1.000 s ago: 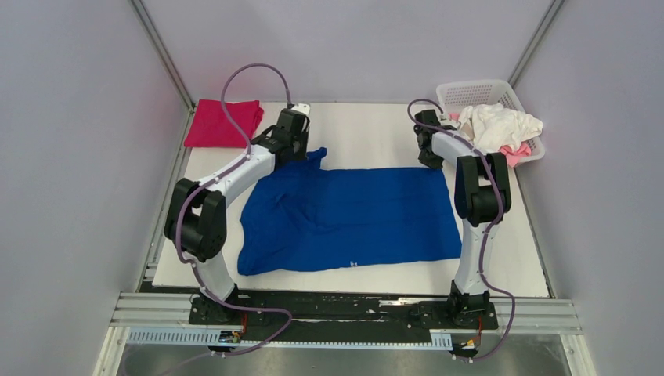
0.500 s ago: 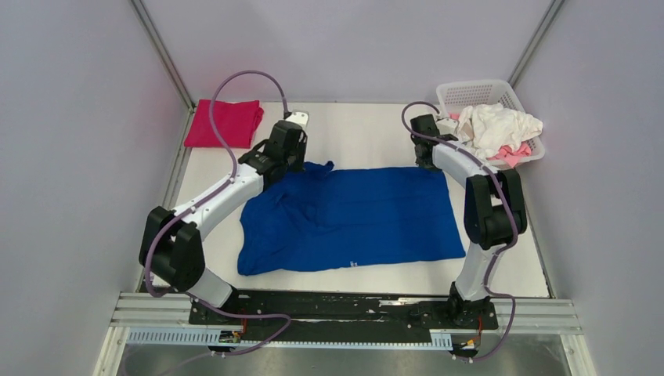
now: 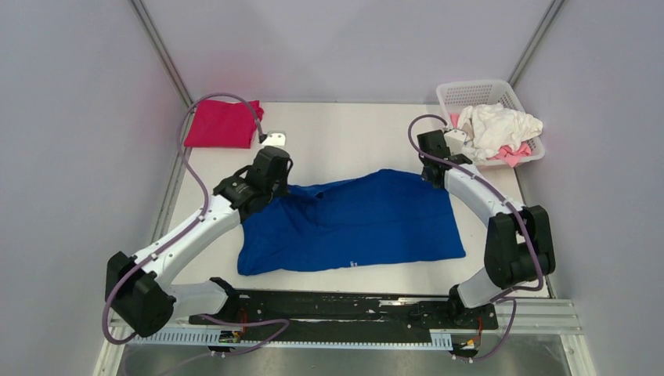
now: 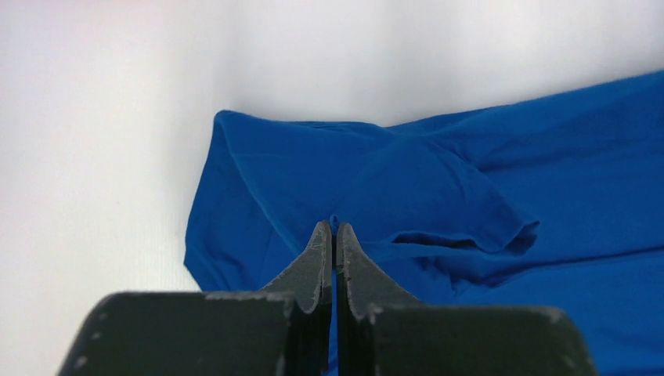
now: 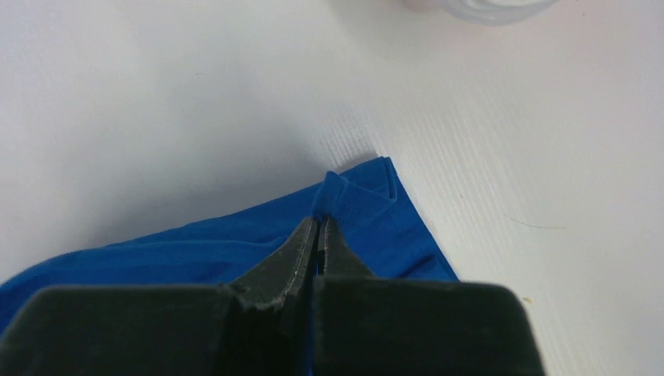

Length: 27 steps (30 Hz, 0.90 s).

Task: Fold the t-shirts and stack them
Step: Fold the other side of the tshirt into a rectangle

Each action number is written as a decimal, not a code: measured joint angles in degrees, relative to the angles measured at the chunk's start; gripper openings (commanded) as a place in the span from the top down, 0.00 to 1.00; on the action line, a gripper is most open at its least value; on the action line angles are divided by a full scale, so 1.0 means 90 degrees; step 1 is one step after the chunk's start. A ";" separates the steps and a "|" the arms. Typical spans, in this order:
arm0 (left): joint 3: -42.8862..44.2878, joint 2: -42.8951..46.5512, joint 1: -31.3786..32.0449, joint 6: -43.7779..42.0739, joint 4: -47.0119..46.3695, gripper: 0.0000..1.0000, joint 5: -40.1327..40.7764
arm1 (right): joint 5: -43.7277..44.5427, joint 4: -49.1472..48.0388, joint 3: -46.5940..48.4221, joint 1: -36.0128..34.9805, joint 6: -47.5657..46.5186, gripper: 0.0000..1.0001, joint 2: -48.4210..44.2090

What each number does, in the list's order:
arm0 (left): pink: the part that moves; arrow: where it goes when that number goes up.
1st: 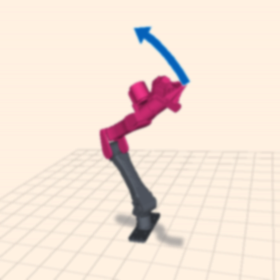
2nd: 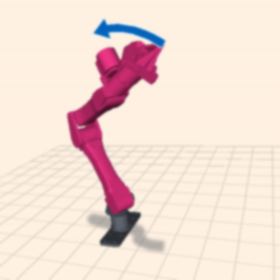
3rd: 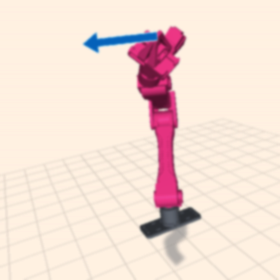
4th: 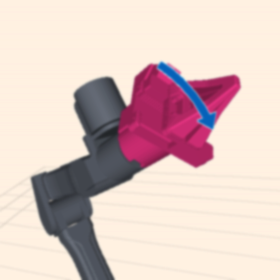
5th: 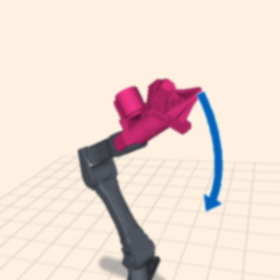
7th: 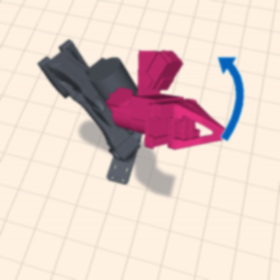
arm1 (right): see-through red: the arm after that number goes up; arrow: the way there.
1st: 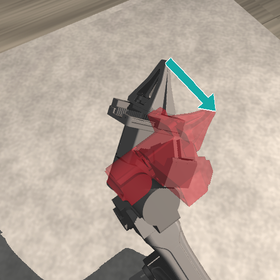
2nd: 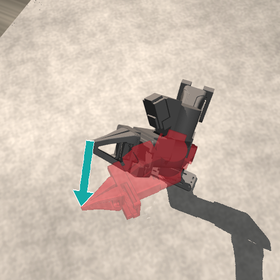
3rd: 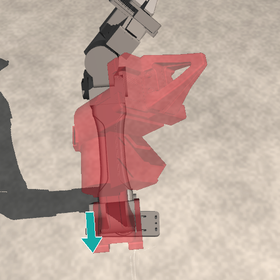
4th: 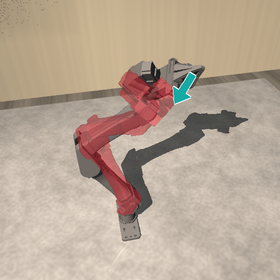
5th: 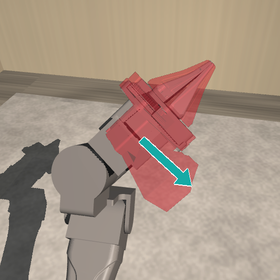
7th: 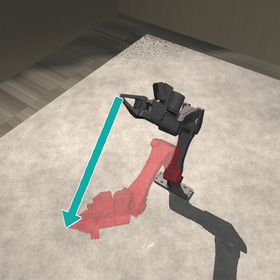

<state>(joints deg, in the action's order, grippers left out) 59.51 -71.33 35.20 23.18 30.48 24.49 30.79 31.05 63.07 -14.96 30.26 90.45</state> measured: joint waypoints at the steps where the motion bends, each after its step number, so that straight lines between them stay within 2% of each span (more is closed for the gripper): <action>1: -0.0075 0.0180 0.0005 0.0138 0.0107 1.00 0.0034 | -0.0007 -0.0002 -0.0066 0.0000 -0.0002 1.00 -0.0126; 6: -0.0342 0.0996 0.0066 0.0563 0.0454 1.00 0.0121 | -0.0080 -0.0005 -0.0393 0.0000 -0.0024 1.00 -0.0709; 12: -0.0656 0.1780 0.0121 0.0879 0.0799 1.00 -0.0046 | -0.0187 -0.0007 -0.0571 -0.0002 -0.0036 1.00 -0.0950; 19: -0.0996 0.1991 0.0219 0.1338 0.1496 1.00 -0.0095 | -0.0245 0.0000 -0.0738 -0.0002 -0.0036 1.00 -0.1025; 27: -0.1530 0.2120 0.0333 0.1851 0.1824 1.00 -0.0369 | -0.0216 0.0051 -0.0986 -0.0002 0.0121 1.00 -0.1025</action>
<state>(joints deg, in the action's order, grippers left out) 45.74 -52.25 38.20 39.83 46.89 21.17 28.84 31.51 54.19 -14.98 31.35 81.23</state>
